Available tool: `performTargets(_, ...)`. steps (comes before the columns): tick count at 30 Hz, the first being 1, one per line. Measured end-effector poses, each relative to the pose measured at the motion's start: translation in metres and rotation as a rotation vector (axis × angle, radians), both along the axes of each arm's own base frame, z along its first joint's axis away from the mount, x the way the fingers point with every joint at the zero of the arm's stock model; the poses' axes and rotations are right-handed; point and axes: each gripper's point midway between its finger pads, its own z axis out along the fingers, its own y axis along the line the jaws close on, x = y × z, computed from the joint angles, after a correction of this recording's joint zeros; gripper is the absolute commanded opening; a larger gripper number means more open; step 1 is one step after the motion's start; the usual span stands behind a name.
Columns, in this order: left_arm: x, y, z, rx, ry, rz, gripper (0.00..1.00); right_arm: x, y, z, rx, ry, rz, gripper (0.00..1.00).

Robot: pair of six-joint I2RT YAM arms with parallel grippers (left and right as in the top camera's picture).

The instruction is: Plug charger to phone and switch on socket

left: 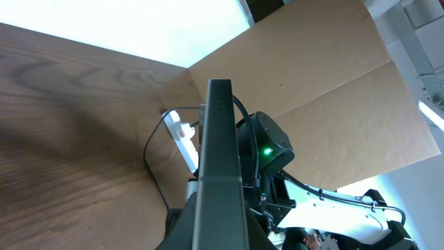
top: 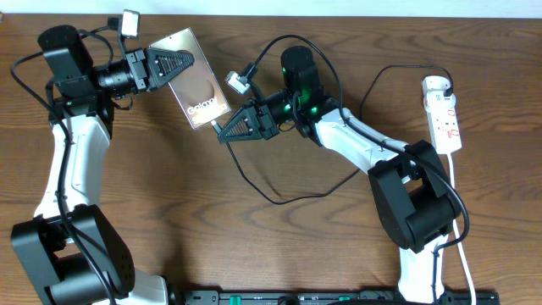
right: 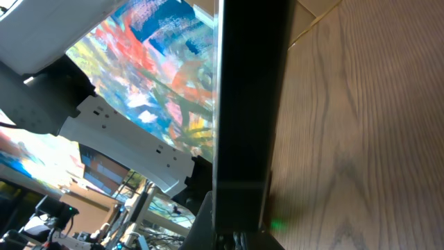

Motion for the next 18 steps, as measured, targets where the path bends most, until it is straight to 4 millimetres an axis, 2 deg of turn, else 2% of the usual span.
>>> performTargets(18,-0.0007,-0.0003,0.0002,0.005,-0.018,-0.005,0.07,0.0001,0.0000,0.0003,0.002,-0.003,0.000,0.01)
